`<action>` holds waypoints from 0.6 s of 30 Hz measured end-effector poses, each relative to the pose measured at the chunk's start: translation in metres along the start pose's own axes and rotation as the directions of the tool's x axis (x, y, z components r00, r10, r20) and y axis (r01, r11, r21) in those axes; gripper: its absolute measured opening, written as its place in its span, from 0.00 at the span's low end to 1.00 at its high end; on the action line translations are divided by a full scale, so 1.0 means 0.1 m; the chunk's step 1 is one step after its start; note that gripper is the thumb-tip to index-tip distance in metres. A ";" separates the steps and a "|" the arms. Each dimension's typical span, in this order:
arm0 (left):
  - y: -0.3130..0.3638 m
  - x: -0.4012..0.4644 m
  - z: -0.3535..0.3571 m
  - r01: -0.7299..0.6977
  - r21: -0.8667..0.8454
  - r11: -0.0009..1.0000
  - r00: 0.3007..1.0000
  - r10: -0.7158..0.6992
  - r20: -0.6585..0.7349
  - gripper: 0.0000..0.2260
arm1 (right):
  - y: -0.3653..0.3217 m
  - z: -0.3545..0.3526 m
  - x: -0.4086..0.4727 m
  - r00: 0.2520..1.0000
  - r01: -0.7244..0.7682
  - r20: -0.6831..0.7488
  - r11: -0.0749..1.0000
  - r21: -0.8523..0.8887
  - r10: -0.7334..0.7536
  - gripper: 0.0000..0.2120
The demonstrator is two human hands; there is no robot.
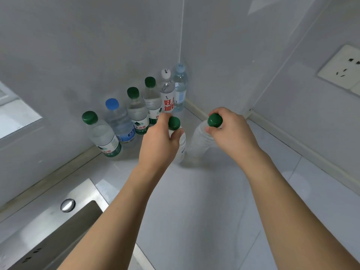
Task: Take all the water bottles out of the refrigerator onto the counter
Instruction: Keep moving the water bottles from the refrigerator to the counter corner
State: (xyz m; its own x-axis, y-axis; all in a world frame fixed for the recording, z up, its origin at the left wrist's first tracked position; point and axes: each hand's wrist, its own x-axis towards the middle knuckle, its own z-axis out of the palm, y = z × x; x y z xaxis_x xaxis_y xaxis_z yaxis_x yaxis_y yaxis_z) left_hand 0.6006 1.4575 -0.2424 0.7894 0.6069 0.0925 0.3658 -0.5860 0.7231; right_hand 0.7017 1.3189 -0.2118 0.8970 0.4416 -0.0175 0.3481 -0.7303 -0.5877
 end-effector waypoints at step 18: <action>-0.01 1.13 0.56 -0.010 0.098 0.995 1.000 0.009 0.018 0.13 | 0.16 0.18 1.62 0.979 0.163 0.127 0.986 -0.035 -0.158 0.11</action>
State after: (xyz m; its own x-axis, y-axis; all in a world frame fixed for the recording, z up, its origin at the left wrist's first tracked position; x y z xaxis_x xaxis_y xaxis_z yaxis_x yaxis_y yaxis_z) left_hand 0.7172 1.4961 -0.2708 0.8012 0.5921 0.0866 0.4042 -0.6422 0.6512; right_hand 0.8475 1.3886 -0.2387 0.7889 0.6140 -0.0271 0.4994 -0.6662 -0.5539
